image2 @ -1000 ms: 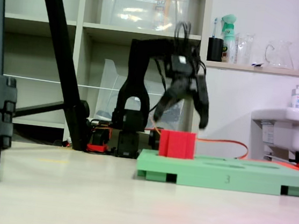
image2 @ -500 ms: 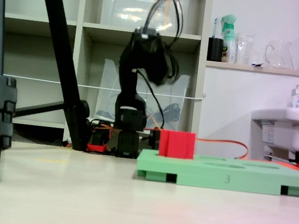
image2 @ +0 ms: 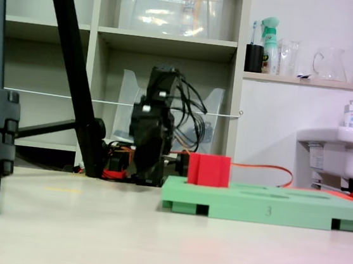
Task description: Put the cross columnar block into the corresponding hole
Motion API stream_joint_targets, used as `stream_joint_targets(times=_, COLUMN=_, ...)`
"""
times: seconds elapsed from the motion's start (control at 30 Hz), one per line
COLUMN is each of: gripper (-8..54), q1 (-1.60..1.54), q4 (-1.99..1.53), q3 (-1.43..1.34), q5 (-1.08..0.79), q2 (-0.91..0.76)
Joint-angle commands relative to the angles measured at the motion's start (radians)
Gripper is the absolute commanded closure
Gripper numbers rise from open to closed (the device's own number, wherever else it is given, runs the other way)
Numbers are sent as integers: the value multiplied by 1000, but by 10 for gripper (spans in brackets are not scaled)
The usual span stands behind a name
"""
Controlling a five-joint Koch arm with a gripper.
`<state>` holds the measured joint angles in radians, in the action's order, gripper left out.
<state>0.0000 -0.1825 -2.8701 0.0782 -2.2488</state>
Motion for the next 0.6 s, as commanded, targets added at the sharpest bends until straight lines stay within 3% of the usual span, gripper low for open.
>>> stream_joint_targets(times=0.0, gripper=104, q1=8, q4=296, q3=-64, q5=0, q2=-31)
stream_joint_targets(times=0.2, gripper=106, q1=-5, q4=430, q3=-262, q5=-5, q2=-5)
stream_joint_targets(times=0.57, gripper=110, q1=-2, q4=244, q3=-264, q5=-5, q2=-31)
